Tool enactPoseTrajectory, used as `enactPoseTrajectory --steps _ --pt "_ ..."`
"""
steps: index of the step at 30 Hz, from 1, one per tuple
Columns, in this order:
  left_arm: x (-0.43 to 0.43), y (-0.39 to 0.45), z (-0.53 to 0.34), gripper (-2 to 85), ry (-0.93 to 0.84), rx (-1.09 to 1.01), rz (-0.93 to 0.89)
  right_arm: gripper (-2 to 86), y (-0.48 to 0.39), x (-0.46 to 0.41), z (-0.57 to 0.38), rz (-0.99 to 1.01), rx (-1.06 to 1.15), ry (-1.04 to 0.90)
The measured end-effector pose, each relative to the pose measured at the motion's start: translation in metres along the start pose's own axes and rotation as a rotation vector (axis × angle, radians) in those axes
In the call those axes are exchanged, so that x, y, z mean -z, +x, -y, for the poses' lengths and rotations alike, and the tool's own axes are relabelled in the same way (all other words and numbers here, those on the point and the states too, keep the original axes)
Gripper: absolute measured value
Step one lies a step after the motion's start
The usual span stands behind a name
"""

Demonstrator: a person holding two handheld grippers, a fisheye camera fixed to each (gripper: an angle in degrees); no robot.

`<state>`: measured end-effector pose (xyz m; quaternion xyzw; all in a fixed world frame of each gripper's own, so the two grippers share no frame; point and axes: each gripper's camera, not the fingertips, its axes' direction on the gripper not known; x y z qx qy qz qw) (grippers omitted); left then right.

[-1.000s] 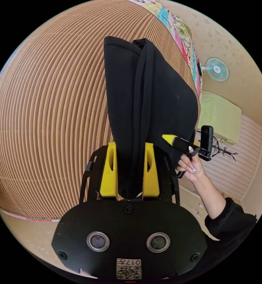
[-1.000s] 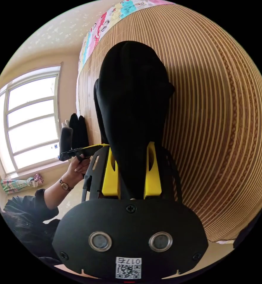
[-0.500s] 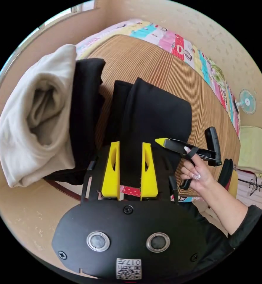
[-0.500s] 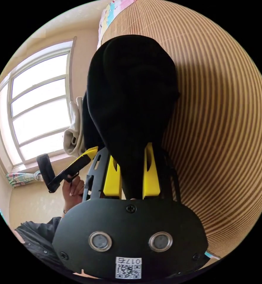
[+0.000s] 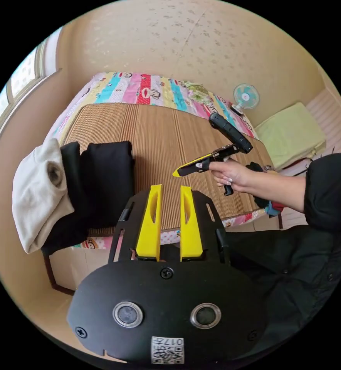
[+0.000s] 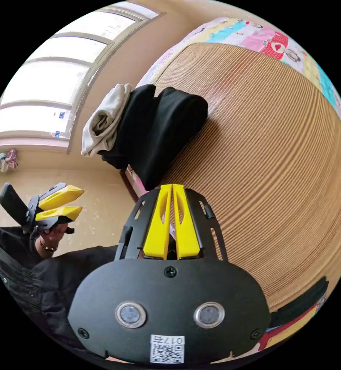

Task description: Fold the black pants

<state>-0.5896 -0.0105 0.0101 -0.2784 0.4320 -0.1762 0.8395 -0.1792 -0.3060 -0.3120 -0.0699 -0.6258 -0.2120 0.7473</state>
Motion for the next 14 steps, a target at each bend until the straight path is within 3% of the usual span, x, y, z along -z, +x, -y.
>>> enactPoseTrajectory --steps 2,8,12,14 --pt "0.005 0.042 0.011 6.9 0.063 -0.153 -0.078 1.0 -0.015 0.112 -0.056 -0.233 0.017 0.230" --pt "0.002 0.141 0.053 5.2 0.207 -0.452 -0.377 0.5 -0.057 0.358 -0.242 -0.679 -0.067 0.877" --pt "-0.019 0.205 0.082 5.1 0.201 -0.514 -0.630 0.7 -0.064 0.426 -0.365 -0.915 -0.176 1.167" --pt "-0.036 0.250 0.098 5.1 0.151 -0.525 -0.800 0.9 -0.048 0.454 -0.443 -0.982 -0.360 1.291"
